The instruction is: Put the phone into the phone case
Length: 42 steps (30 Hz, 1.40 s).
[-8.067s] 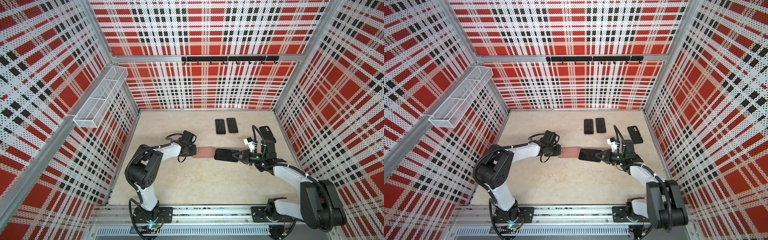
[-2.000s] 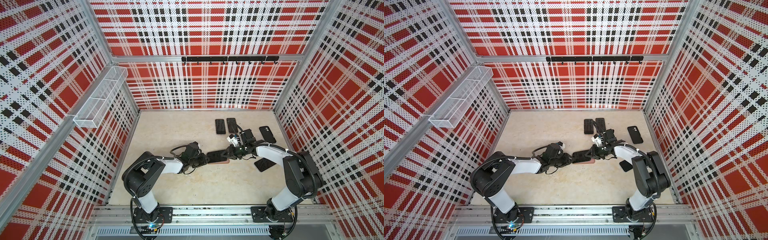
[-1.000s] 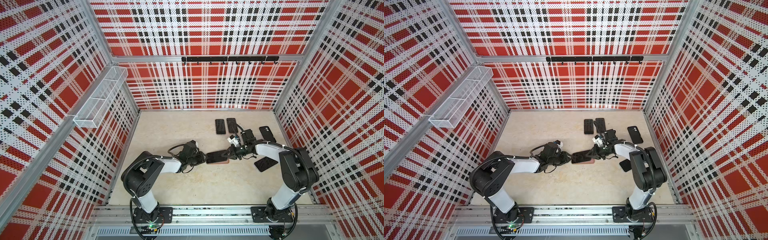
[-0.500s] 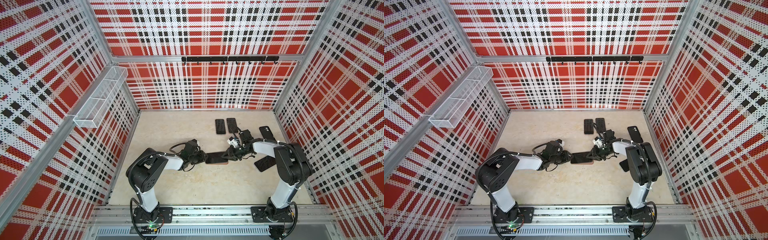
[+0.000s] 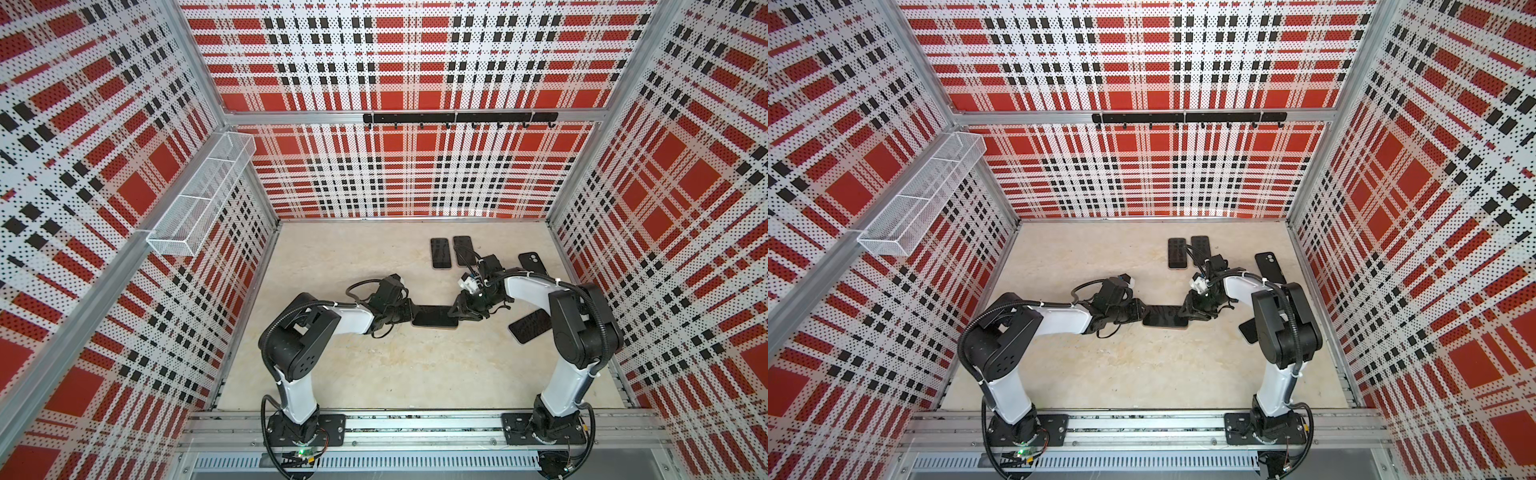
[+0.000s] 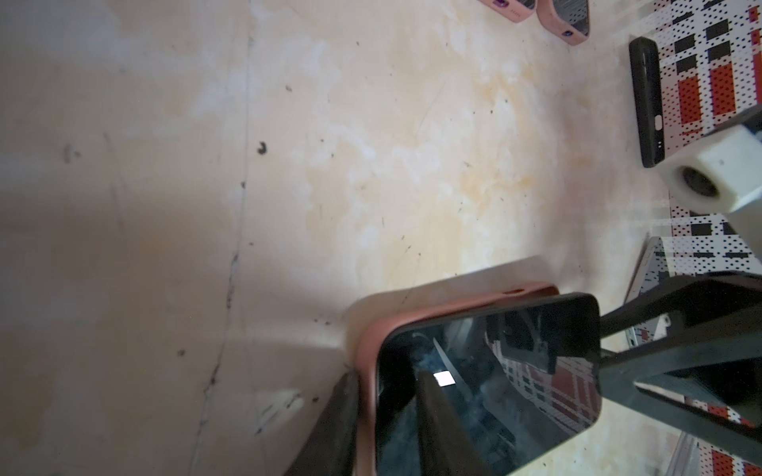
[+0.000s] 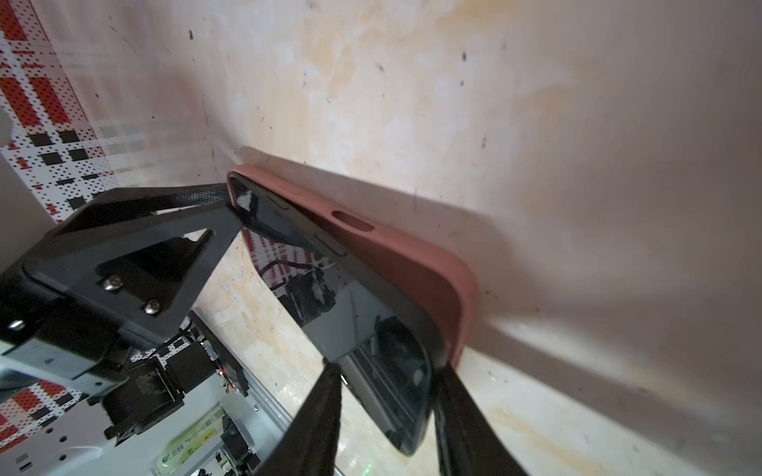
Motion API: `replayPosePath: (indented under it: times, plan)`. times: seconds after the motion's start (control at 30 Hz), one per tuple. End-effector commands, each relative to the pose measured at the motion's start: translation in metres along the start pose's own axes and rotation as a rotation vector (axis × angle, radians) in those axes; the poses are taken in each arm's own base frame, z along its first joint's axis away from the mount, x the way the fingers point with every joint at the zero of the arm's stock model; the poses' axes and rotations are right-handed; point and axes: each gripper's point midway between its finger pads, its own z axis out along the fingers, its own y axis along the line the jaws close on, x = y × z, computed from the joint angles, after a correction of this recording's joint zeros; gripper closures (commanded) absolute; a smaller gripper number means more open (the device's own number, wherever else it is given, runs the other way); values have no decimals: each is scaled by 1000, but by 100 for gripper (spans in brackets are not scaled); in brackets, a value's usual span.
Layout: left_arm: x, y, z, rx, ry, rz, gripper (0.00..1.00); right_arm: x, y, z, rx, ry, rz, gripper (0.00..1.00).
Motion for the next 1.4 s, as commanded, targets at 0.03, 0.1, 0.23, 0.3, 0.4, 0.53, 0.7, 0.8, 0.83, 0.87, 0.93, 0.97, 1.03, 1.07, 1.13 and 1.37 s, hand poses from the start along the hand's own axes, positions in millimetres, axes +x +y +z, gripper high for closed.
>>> replayPosePath:
  times: [0.03,0.1,0.23,0.3,0.4,0.53,0.7,0.8,0.83,0.87,0.93,0.97,1.03,1.07,1.13,1.37]
  plan:
    - [27,28,7,-103,86,1,72,4,-8,-11,102,6,-32,60]
    - [29,28,7,-100,90,0,72,7,-14,-11,128,10,-28,61]
    - [30,24,7,-77,93,-8,72,10,-13,-5,101,15,-25,65]
    - [30,23,7,-71,93,-13,73,11,-11,-2,91,17,-28,68]
    - [31,21,5,-57,93,-21,73,14,-10,3,85,29,-28,75]
    - [30,17,4,-44,90,-26,73,17,-10,8,89,45,-31,81]
    - [31,9,1,-11,90,-34,73,25,-14,13,122,66,-24,88]
    - [32,6,1,-2,91,-36,73,32,-16,17,149,86,-20,89]
    - [33,6,2,0,92,-39,73,34,-17,19,161,92,-21,89]
    - [34,6,2,3,93,-43,73,38,-20,21,176,101,-17,90]
    - [35,5,1,7,93,-49,73,47,-23,26,198,124,-13,90]
    - [36,6,1,6,93,-50,74,52,-25,29,207,136,-11,90]
    - [36,6,1,4,92,-51,74,64,-32,37,231,167,2,90]
    - [36,6,0,3,93,-51,74,71,-36,41,245,184,7,90]
    - [36,6,1,2,92,-52,74,82,-43,48,263,211,22,90]
    - [37,5,2,1,96,-53,74,118,-79,74,388,306,59,92]
